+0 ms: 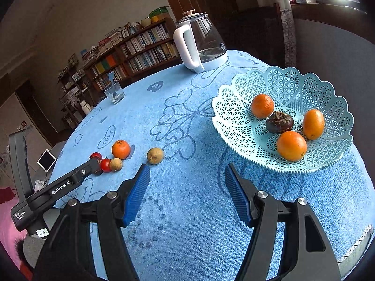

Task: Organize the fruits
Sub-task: 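Move the open left tool back toward the loose fruits on the cloth, then grasp the second dark mangosteen with the left tool and lift it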

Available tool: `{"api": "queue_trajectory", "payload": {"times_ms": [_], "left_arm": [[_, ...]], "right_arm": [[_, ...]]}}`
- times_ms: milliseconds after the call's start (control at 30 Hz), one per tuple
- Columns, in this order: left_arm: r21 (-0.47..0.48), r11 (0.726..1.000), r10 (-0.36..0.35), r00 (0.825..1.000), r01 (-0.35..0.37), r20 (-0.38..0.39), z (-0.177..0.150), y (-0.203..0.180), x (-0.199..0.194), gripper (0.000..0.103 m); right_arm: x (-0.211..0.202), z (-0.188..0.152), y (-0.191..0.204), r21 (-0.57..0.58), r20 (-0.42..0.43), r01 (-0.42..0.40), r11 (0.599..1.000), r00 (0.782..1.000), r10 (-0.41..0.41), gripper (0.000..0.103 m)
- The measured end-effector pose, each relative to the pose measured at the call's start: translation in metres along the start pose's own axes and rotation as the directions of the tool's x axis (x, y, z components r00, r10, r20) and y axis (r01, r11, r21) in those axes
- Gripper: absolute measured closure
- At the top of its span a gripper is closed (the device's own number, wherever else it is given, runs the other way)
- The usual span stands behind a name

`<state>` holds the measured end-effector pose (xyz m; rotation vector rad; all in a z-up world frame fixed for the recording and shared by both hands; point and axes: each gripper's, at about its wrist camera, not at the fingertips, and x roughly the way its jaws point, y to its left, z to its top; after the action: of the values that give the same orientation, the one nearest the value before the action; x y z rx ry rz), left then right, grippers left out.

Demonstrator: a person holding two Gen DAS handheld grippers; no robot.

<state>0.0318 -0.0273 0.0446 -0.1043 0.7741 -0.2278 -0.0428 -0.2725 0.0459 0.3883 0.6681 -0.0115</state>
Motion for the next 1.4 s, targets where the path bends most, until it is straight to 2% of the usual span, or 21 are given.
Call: {"api": "queue_trajectory", "payload": {"times_ms": [400, 733, 967, 1167, 1400], "left_arm": [[-0.053, 0.995, 0.08, 0.997, -0.08, -0.004, 0.005, 0.036, 0.007, 0.014], [-0.079, 0.982, 0.166, 0.985, -0.169, -0.045, 0.027, 0.042, 0.044, 0.014], [-0.069, 0.984, 0.16, 0.985, -0.164, -0.063, 0.026, 0.045, 0.048, 0.013], [-0.055, 0.989, 0.132, 0.99, -0.135, -0.055, 0.014, 0.05, 0.031, 0.01], [-0.031, 0.99, 0.137, 0.99, -0.138, -0.046, 0.002, 0.054, 0.013, 0.009]], "right_arm": [[0.007, -0.009, 0.011, -0.03, -0.037, -0.01, 0.999, 0.999, 0.009, 0.035], [0.01, -0.012, 0.017, -0.046, -0.048, -0.019, 0.999, 0.999, 0.017, 0.035], [0.011, -0.012, 0.015, -0.038, -0.05, -0.018, 0.999, 0.999, 0.017, 0.035], [0.012, -0.012, 0.015, -0.038, -0.054, -0.021, 0.999, 0.998, 0.019, 0.035], [0.014, -0.013, 0.016, -0.043, -0.06, -0.024, 0.999, 0.998, 0.022, 0.035]]}}
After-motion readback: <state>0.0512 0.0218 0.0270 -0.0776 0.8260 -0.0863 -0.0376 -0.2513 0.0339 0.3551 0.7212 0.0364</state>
